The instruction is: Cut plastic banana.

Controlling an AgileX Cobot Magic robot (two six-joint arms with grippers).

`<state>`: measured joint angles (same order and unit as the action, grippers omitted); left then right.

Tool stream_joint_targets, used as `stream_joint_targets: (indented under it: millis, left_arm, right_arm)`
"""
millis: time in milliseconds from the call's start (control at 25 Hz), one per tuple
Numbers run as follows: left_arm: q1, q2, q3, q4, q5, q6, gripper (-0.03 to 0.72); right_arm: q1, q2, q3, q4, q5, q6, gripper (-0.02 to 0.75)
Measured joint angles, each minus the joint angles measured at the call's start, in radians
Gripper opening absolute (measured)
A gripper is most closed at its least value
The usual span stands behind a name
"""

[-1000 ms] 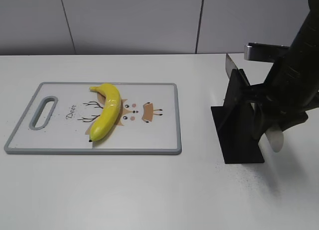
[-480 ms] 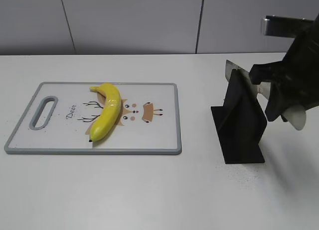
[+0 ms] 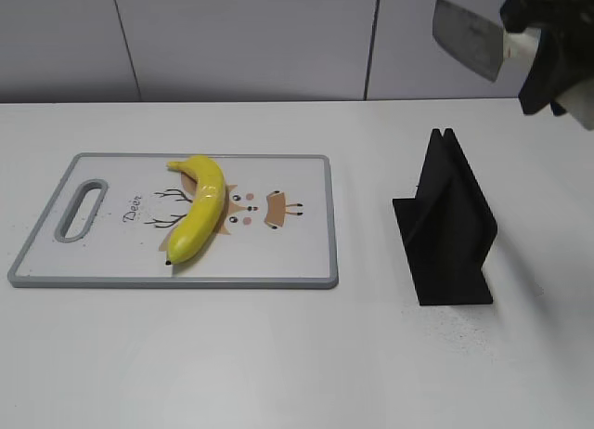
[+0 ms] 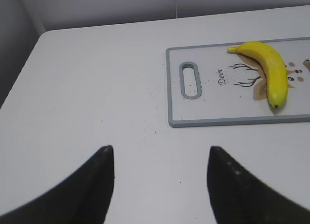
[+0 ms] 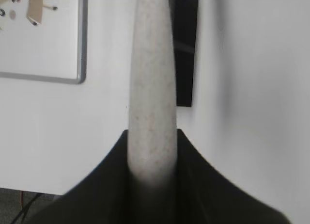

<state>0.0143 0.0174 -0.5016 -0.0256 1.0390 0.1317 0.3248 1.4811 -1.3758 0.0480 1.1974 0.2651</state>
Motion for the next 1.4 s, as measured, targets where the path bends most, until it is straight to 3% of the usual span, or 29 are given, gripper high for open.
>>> stream_joint_targets:
  millis: [240,600,880,1120,1400]
  left_arm:
    - [0.0,0.0,0.0,0.0,0.0,0.0,0.584]
    - [-0.001,0.006,-0.015,-0.007,0.007,0.0,0.584]
    - [-0.004,0.183,-0.212,-0.032,0.008,0.067,0.584]
    - [-0.034,0.451,-0.359,-0.103,-0.064,0.196,0.589]
    - [-0.15,0.783,-0.598,-0.132,-0.087,0.337,0.591]
  right_arm:
    - [0.0,-0.004,-0.101,-0.001,0.003,0.0,0.182]
    - [0.0,-0.041,-0.111,-0.002,0.008,-0.026,0.182]
    - [0.0,-0.047,-0.111,0.004,0.01,-0.052,0.182]
    - [0.0,-0.046,-0.111,0.013,0.01,-0.125,0.182]
    - [0.0,0.0,-0.117,0.016,0.011,-0.243,0.182]
